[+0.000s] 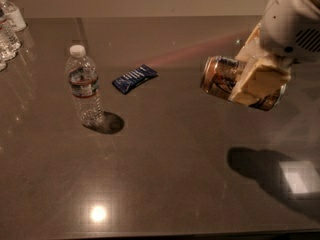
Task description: Pick orange can
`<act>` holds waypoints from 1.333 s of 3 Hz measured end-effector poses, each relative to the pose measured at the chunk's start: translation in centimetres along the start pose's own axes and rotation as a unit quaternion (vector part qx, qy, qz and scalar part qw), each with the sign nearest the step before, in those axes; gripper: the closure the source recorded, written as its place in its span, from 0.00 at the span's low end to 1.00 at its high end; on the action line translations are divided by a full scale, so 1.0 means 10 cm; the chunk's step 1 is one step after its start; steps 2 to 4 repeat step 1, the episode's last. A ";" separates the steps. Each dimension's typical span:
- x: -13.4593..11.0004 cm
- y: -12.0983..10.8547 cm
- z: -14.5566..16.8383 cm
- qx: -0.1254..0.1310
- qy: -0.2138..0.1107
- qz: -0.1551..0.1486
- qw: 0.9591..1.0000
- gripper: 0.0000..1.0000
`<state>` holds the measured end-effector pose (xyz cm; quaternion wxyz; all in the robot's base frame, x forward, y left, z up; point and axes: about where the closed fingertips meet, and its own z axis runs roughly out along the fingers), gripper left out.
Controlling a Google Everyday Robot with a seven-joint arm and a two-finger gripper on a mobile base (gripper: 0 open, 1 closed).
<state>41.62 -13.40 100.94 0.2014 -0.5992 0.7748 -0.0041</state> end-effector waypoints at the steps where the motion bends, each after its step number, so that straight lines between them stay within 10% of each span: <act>1: 0.00 0.00 0.00 0.000 0.000 0.000 1.000 1.00; 4: 0.00 0.00 0.00 0.000 0.000 0.000 1.000 1.00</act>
Offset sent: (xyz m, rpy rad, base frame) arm 0.0000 0.0000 0.0000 0.0000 0.0000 0.0000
